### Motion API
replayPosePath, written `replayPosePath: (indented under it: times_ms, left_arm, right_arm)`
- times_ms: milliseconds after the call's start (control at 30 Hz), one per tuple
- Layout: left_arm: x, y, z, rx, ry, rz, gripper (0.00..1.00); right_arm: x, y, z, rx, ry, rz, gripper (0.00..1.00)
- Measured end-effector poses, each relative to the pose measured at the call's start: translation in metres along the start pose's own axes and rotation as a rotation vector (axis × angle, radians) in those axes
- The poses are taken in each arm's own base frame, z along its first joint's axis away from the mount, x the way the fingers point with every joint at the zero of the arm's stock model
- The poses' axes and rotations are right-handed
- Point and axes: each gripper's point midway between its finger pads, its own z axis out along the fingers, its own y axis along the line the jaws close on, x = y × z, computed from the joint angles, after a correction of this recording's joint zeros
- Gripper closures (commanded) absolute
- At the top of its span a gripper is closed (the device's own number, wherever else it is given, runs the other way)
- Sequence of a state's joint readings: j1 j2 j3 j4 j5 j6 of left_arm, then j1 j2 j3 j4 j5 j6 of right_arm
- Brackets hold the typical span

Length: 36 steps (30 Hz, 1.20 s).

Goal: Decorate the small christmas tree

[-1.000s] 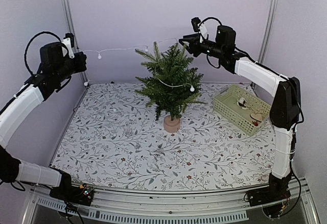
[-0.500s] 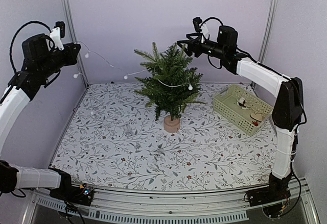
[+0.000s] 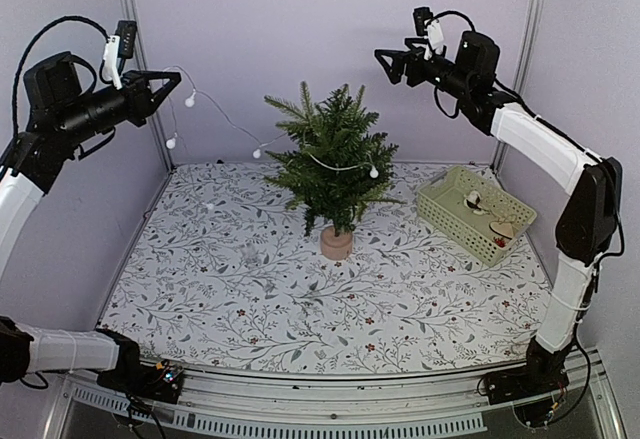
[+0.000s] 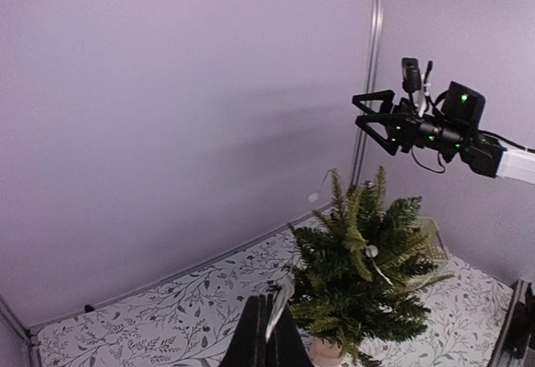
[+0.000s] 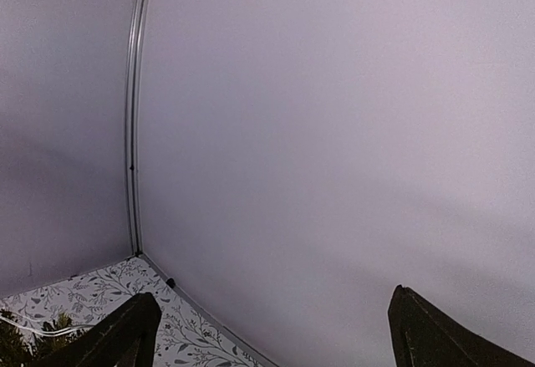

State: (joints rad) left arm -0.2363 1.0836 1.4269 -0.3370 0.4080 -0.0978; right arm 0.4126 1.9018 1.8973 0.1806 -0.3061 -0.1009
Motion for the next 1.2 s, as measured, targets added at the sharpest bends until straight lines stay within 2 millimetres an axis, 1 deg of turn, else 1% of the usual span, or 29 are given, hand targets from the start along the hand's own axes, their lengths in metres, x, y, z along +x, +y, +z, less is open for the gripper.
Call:
replayPosePath:
  times_ms: [67,167,267,300,333,467,533,700,767,867,1000,1100,1200]
  left_arm:
    - [-0.003,-0.02,-0.004,0.084,-0.008,0.011,1.0]
    - [-0.007,-0.048,-0.01,0.204,-0.016,0.024,1.0]
    - [-0.006,-0.076,-0.014,0.335,-0.013,0.032,1.0]
    - [-0.005,-0.084,-0.015,0.37,-0.009,0.032,1.0]
    - [-0.003,-0.093,-0.016,0.408,-0.005,0.032,1.0]
    - [0.004,-0.12,-0.013,0.519,0.017,0.024,1.0]
    - [0.009,-0.13,-0.009,0.557,0.031,0.018,1.0]
    - [0.028,-0.155,0.009,0.646,0.084,-0.003,1.0]
    - [0.038,-0.168,0.017,0.686,0.107,-0.007,1.0]
    - [0.05,-0.189,0.028,0.737,0.132,-0.004,1.0]
    - [0.062,-0.215,0.041,0.793,0.158,0.004,1.0]
    - [0.067,-0.225,0.054,0.796,0.164,0.01,1.0]
    - [0.071,-0.228,0.063,0.785,0.163,0.013,1.0]
  right_arm:
    - [-0.011,-0.004,-0.007,0.019,-0.013,0.002,0.02]
    - [-0.022,-0.001,-0.017,0.009,-0.025,0.003,0.08]
    - [-0.03,0.015,-0.03,-0.058,-0.028,0.006,0.17]
    - [-0.032,0.025,-0.038,-0.104,-0.027,0.011,0.2]
    - [-0.032,0.027,-0.04,-0.114,-0.025,0.013,0.21]
    - [-0.042,0.057,-0.061,-0.211,-0.029,0.028,0.3]
    - [-0.048,0.076,-0.074,-0.262,-0.033,0.032,0.32]
    - [-0.063,0.131,-0.106,-0.42,-0.054,0.041,0.39]
    - [-0.065,0.153,-0.12,-0.48,-0.057,0.044,0.43]
    - [-0.056,0.179,-0.138,-0.552,-0.039,0.06,0.46]
    - [-0.035,0.213,-0.158,-0.644,0.007,0.09,0.5]
    - [-0.021,0.236,-0.169,-0.706,0.043,0.105,0.52]
    - [-0.007,0.255,-0.181,-0.749,0.071,0.113,0.52]
